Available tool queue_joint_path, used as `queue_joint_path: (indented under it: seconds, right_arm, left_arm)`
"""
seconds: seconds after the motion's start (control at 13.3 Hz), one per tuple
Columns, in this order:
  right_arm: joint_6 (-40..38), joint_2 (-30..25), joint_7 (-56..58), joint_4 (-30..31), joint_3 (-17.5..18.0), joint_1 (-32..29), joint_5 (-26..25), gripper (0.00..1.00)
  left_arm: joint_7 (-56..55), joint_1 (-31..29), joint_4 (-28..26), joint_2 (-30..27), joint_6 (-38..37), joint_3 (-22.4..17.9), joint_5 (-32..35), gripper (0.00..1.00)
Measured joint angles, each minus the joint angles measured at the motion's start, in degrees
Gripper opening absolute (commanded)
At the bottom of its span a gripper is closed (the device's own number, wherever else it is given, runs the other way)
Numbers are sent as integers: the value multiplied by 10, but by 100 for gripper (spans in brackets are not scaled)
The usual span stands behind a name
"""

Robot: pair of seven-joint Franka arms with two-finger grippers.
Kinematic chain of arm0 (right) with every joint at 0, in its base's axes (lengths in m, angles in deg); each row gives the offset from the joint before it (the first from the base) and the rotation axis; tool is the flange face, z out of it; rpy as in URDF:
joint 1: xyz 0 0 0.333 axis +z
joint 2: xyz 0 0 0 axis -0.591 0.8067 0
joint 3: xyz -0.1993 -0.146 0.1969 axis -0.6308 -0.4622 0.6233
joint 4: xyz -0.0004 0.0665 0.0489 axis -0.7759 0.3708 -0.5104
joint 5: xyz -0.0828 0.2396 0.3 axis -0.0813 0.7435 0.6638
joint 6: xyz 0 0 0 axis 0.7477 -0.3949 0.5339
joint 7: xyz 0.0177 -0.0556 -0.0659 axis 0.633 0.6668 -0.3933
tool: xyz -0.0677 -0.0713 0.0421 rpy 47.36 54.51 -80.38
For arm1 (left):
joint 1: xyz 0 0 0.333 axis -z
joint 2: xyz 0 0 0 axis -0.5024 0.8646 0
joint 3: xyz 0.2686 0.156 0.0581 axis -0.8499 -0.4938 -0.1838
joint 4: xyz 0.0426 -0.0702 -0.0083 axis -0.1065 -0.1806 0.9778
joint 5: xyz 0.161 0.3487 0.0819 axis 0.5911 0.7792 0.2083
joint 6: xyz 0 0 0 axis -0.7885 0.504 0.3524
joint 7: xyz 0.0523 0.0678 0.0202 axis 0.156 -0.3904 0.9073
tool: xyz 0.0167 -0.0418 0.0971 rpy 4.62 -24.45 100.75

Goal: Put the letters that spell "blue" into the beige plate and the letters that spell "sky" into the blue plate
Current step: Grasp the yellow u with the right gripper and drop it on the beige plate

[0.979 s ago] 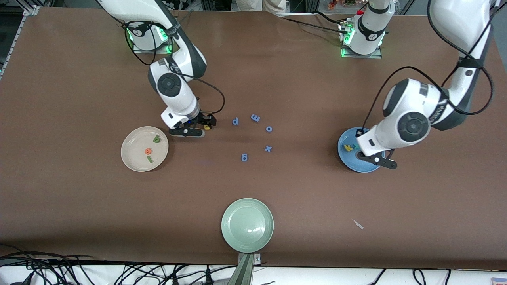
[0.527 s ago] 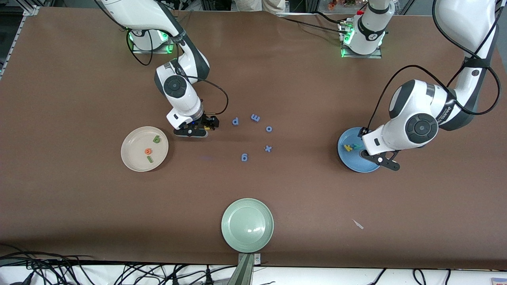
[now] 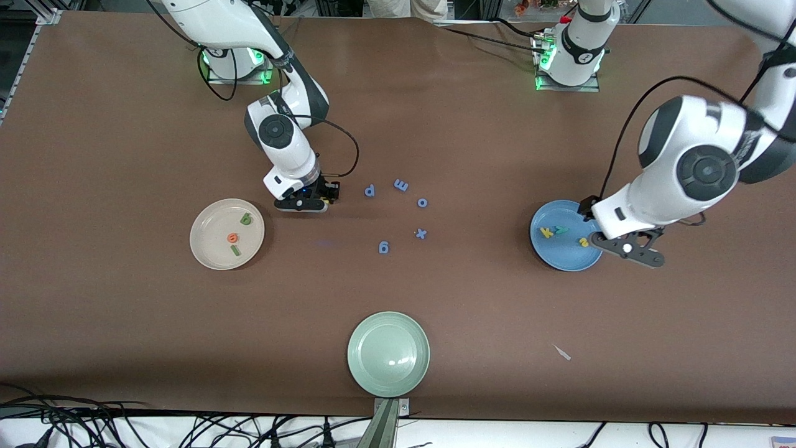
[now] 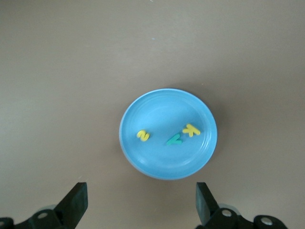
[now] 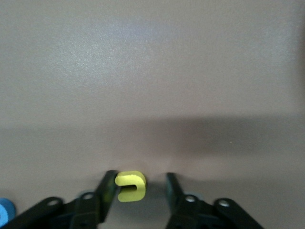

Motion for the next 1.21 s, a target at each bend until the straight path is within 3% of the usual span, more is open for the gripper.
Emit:
queue_joint_path:
  seconds: [0.3, 0.53, 0.68, 0.98, 1.21]
  right_arm:
    - [-1, -4, 1, 0, 0, 1, 0, 13]
    - [-31, -6, 7, -10, -6, 1, -1, 12]
    - [-97, -14, 29, -40, -20, 1, -2, 12]
    - [-223, -32, 135, -110, -79, 1, -2, 12]
    - [-244, -34, 259, -123, -145, -3, -2, 12]
  left_arm:
    - [0, -5, 106, -39, -119, 0, 0, 100]
    - [0, -9, 166, -47, -163, -3, 0, 100]
    - [0, -10, 175, -45, -165, -3, -4, 100]
    - [-14, -9, 175, -41, -165, -2, -31, 100]
    - [-21, -9, 175, -42, -150, -22, -67, 100]
